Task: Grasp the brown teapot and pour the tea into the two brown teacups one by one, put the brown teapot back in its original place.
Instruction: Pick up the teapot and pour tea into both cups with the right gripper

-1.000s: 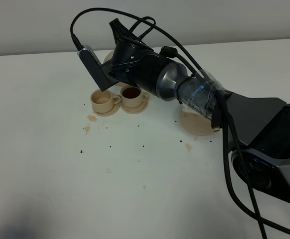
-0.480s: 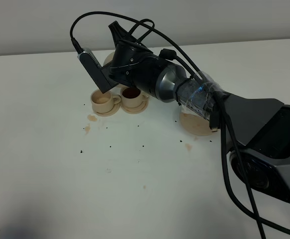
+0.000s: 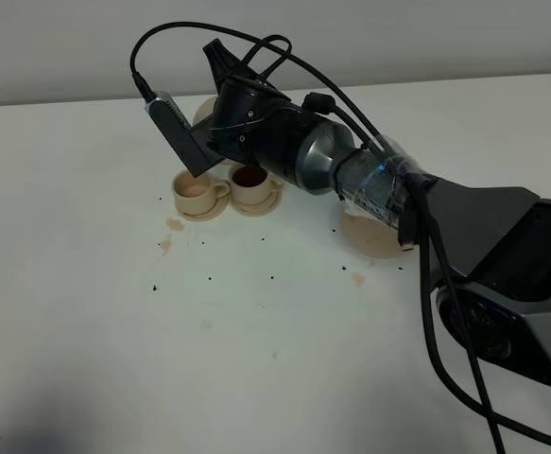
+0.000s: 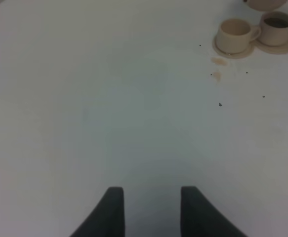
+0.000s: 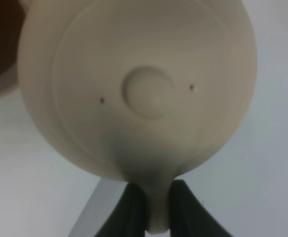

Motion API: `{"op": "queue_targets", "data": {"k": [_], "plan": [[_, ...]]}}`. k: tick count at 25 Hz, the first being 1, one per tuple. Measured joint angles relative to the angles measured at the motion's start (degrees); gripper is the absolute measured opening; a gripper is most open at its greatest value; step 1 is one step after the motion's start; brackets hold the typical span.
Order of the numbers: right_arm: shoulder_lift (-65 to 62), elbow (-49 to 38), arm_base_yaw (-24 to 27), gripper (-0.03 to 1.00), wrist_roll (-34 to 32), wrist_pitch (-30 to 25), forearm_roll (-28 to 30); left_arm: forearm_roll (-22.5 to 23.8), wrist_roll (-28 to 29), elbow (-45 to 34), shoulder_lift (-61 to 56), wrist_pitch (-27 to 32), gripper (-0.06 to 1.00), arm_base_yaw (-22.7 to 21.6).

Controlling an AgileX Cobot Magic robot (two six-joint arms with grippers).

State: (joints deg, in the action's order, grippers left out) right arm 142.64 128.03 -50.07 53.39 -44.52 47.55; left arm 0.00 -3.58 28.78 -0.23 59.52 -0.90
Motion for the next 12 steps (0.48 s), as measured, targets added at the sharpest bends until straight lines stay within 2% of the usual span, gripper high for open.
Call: {"op": "queue_targets", "data": {"k": [12], "plan": [[0.00,0.00,0.02,0.13,1.18,1.27,0.34,0.00,0.00,0.00,0.00,0.00,0.33,0.00]]}}
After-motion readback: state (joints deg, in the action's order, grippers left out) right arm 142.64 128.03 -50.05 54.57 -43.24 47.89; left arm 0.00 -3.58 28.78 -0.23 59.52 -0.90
